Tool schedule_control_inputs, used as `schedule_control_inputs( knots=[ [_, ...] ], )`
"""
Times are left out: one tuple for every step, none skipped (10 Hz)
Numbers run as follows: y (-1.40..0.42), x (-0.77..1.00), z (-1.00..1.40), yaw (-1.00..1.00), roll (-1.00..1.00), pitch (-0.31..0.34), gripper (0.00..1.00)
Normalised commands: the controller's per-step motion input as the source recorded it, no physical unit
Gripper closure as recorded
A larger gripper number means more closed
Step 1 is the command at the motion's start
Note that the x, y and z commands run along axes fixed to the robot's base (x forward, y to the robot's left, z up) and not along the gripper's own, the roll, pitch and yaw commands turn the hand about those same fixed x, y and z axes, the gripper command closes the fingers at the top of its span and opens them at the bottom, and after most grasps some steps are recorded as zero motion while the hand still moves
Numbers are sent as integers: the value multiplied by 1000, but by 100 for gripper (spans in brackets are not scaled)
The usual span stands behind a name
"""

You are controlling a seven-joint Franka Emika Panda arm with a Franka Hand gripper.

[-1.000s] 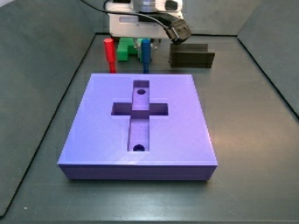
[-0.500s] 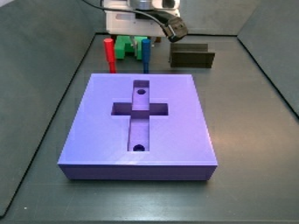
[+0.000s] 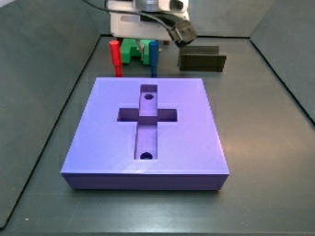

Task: Pick up the green object. Move up. Place the green object on the fixture. Regrasp the green object. Move to above the board. Insert the green object.
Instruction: Move up, then place the green object on the fixture.

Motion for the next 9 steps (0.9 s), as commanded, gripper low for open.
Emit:
schedule_control_inputs(
  knots=[
    [20, 4, 796, 18, 5, 11, 100],
    [17, -17, 558, 13, 13, 42, 100],
    [15, 18, 262, 6, 30, 30, 100],
    [0, 0, 0, 0, 9, 0, 100],
    [6, 0, -23, 0, 0, 0, 100],
    [0, 254, 51, -49, -226, 9, 100],
    [20, 474, 506, -114, -631, 0, 100],
    [0, 823, 783, -77, -586, 203, 100],
    [-49, 900, 751, -100, -623, 377, 100]
  ],
)
